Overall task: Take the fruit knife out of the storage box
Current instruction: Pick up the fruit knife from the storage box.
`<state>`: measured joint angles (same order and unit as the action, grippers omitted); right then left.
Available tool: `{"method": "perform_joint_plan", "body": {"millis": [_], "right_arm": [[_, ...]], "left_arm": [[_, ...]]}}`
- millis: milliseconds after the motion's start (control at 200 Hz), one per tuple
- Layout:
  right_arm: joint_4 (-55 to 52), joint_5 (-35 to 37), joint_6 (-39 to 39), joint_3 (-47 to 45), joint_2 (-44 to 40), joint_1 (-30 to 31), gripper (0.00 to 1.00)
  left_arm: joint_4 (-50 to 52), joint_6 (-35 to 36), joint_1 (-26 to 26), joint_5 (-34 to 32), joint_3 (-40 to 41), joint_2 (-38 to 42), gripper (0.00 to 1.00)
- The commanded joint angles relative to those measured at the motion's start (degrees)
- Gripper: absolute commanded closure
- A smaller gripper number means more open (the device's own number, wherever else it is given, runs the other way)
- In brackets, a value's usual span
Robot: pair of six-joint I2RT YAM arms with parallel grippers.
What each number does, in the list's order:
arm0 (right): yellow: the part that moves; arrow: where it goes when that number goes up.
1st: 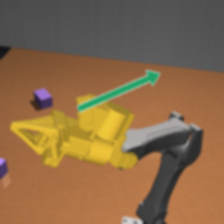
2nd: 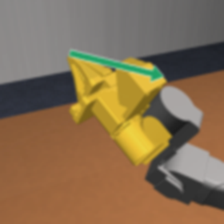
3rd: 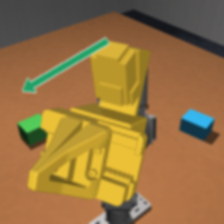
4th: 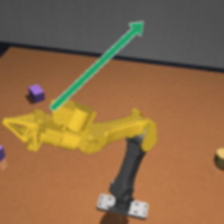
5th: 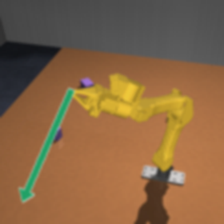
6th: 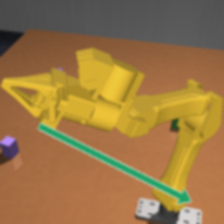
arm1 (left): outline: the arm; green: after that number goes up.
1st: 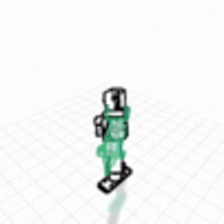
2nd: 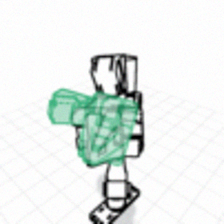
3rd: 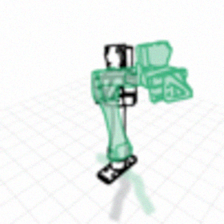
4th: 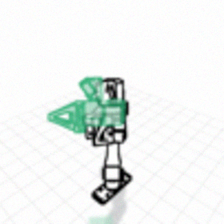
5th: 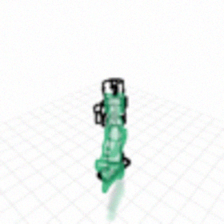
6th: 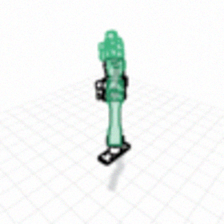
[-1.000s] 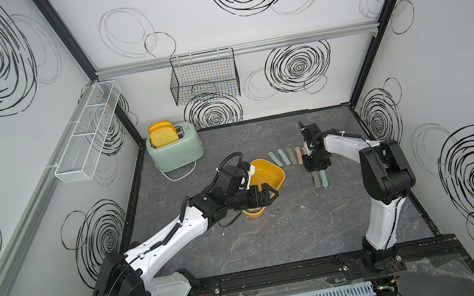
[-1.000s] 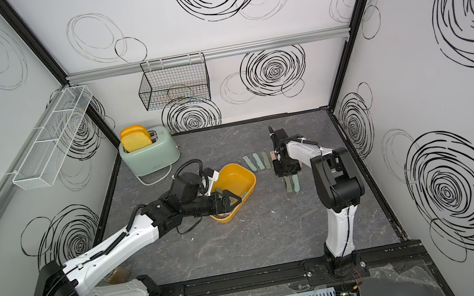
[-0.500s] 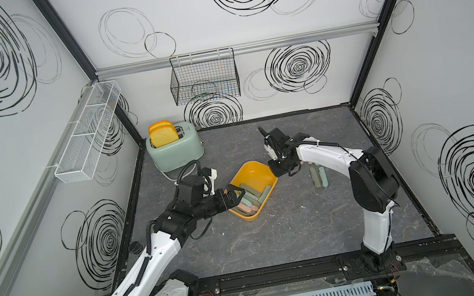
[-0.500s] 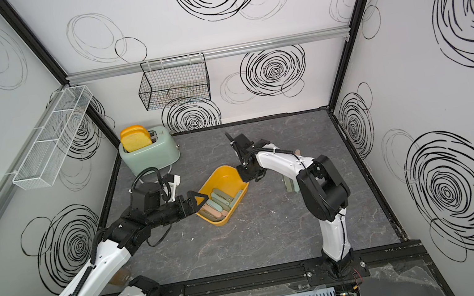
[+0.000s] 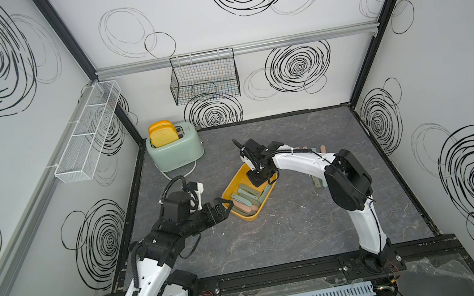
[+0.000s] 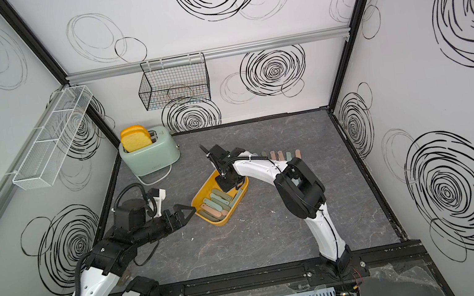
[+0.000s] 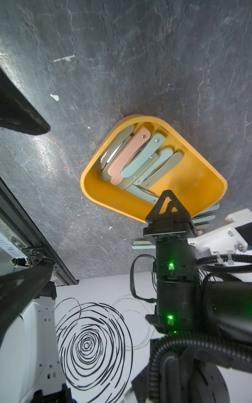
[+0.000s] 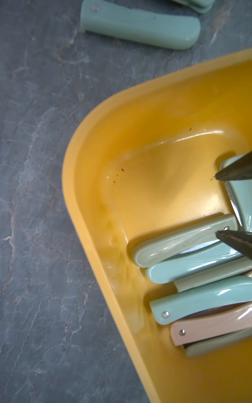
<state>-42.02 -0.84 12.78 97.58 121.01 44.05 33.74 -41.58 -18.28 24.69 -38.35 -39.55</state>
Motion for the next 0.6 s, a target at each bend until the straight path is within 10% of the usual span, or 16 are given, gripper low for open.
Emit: {"method": "perform_joint_plan", "body": {"millis": [0, 595], "right_arm": [[-2.25, -1.68, -1.33, 1.89, 2.13, 1.02, 0.57], [-4.74, -0.18, -3.79, 5.6, 10.7, 1.83, 0.55]], "left_arm": [[2.05, 0.19, 0.87, 0.26, 1.07, 1.84, 0.02], [5.45, -0.06, 2.35, -0.25, 2.36, 5.36, 0.02]]}}
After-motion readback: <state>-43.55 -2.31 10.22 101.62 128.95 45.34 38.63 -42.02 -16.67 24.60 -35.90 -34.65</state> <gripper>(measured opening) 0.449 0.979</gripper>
